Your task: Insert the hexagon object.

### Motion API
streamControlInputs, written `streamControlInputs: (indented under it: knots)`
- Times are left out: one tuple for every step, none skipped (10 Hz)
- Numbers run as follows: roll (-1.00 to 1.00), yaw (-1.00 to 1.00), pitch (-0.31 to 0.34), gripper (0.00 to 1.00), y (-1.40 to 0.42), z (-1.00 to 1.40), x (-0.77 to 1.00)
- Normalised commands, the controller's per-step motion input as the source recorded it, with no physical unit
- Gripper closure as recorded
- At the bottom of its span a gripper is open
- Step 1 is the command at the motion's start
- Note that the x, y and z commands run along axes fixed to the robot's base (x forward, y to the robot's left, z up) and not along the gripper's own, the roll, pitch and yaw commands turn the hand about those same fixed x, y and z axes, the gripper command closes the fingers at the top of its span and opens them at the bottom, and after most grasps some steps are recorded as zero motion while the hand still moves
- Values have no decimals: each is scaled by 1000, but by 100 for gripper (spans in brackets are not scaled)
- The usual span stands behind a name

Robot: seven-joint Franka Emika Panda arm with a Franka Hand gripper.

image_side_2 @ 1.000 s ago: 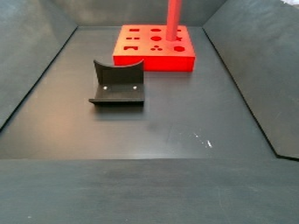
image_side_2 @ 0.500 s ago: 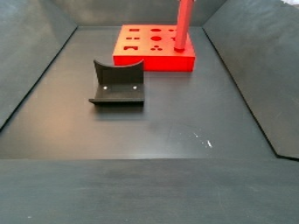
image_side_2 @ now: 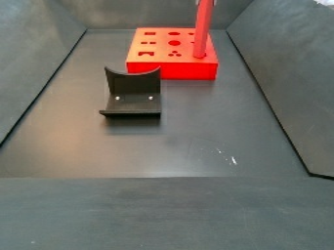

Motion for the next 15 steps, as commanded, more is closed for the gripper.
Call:
streamControlInputs:
  knots:
    - [-11,0,0,100,-97,0,-43]
    - [-21,0,0,100,-174,0,-3]
    - [-16,0,0,100,-140,0,-11]
    - [0,0,0,100,-89,0,-74]
    - [0,0,0,100,0,-57,-274]
    - [-3,0,0,100,20,-69,-326]
    - [-29,0,0,100,26,-103,-263]
    - [-50,26,-43,100,0,-117,0]
    - [-3,54,-7,100,0,-143,106]
    - [0,54,0,100,-26,-214,200]
    - [-11,11,17,100,0,-317,274]
    - [0,54,77,100,9,-663,231]
    - [1,60,121,100,0,-840,217]
    - [69,14,154,100,0,-854,143]
    - [147,6,131,100,9,-786,0]
